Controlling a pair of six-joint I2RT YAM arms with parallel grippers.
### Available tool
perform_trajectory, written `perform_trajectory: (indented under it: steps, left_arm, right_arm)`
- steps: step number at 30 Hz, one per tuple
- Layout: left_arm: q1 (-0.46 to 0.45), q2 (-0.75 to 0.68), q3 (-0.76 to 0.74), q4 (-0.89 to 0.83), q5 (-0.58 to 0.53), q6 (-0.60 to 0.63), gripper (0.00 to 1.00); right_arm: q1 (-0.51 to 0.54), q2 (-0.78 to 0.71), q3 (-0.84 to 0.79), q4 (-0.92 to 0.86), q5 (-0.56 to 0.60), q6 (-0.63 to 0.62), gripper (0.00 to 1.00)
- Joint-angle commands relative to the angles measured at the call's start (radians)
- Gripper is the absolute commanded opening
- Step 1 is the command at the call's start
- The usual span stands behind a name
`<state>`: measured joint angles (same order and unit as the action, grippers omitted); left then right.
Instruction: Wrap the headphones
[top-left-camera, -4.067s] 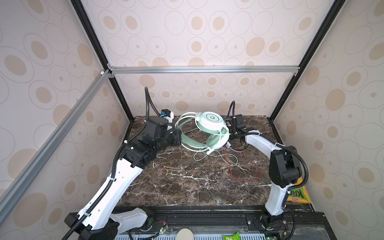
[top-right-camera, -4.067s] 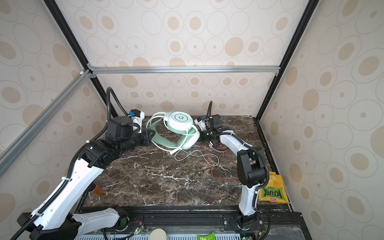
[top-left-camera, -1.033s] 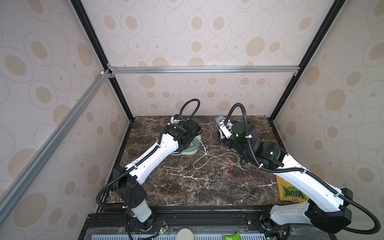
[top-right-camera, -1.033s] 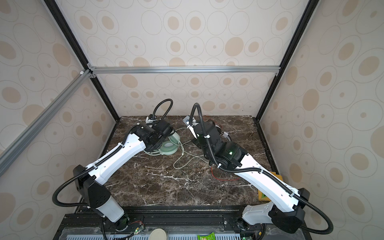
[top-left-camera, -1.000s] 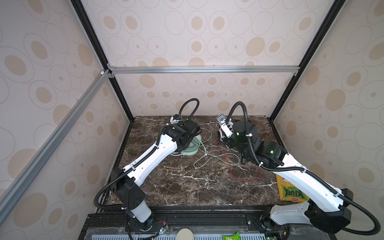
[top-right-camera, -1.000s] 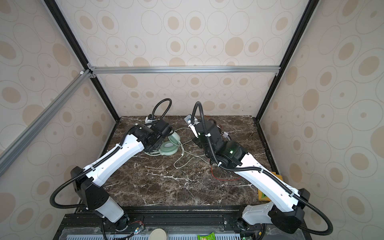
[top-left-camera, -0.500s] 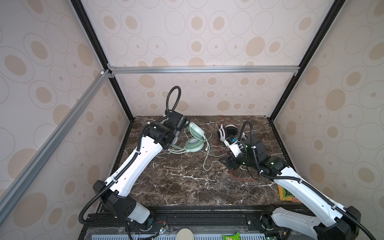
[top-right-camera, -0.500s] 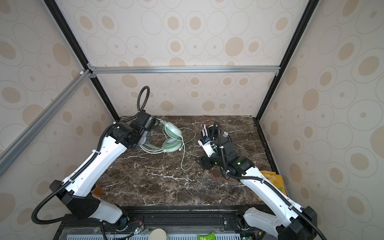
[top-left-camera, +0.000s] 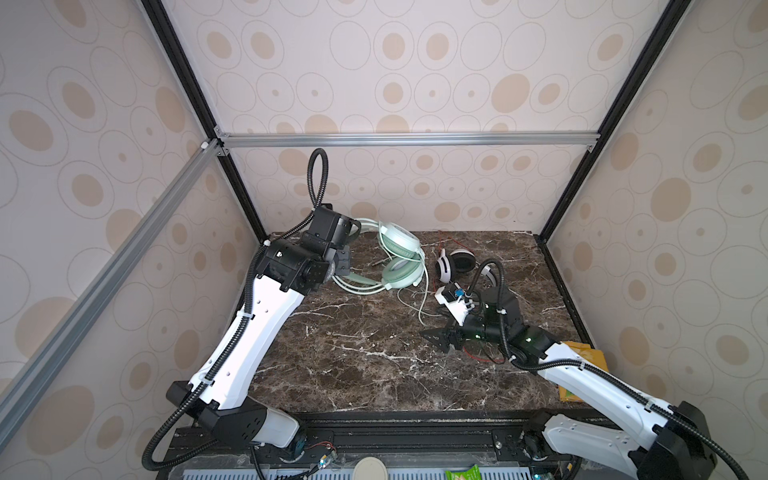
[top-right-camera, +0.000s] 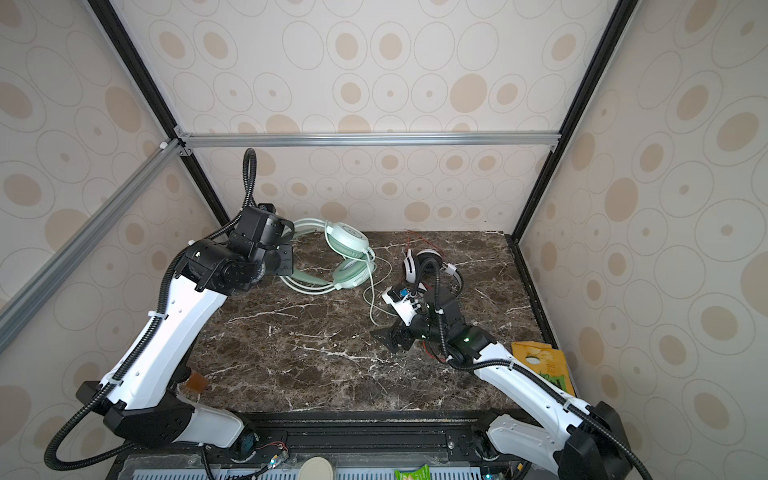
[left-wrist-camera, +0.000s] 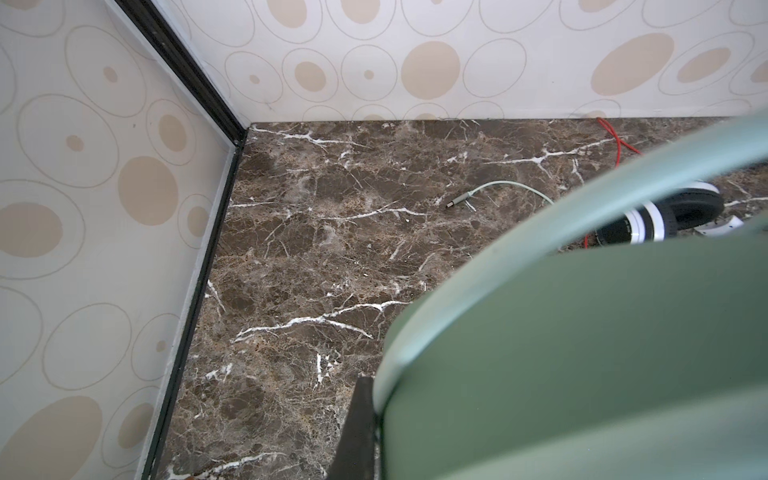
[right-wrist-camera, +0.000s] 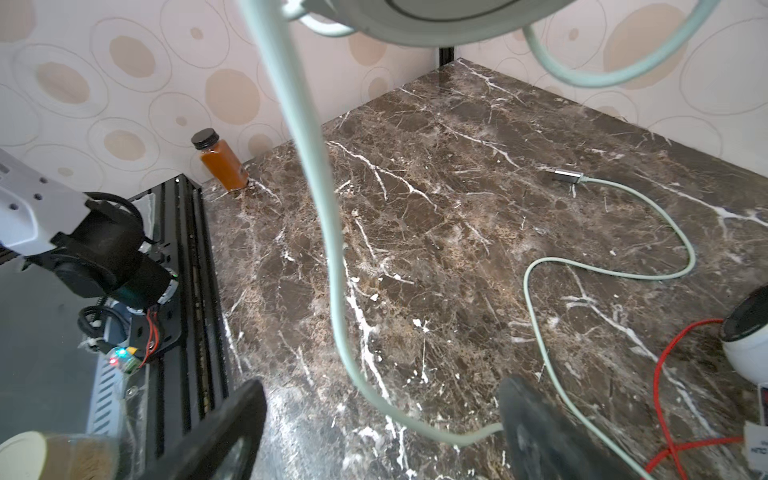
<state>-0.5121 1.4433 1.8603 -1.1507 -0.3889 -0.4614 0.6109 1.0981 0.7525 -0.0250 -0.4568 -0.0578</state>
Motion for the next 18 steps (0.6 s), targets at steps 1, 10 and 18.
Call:
perform_trajectory:
  steps: [1,10,18]
  left_arm:
    - [0.006,-0.033,0.042,0.059,0.037,-0.049,0.00]
    - [0.019,-0.039,0.012,0.091,0.073,-0.060,0.00]
    - [0.029,-0.036,-0.001,0.116,0.103,-0.067,0.00]
  right_arm:
    - [0.007,0.053,0.069,0.080,0.014,-0.027,0.89]
    - [0.118,0.089,0.134,0.101,-0.015,-0.028,0.78]
    - [0.119,0.031,0.131,0.123,0.025,0.013,0.71]
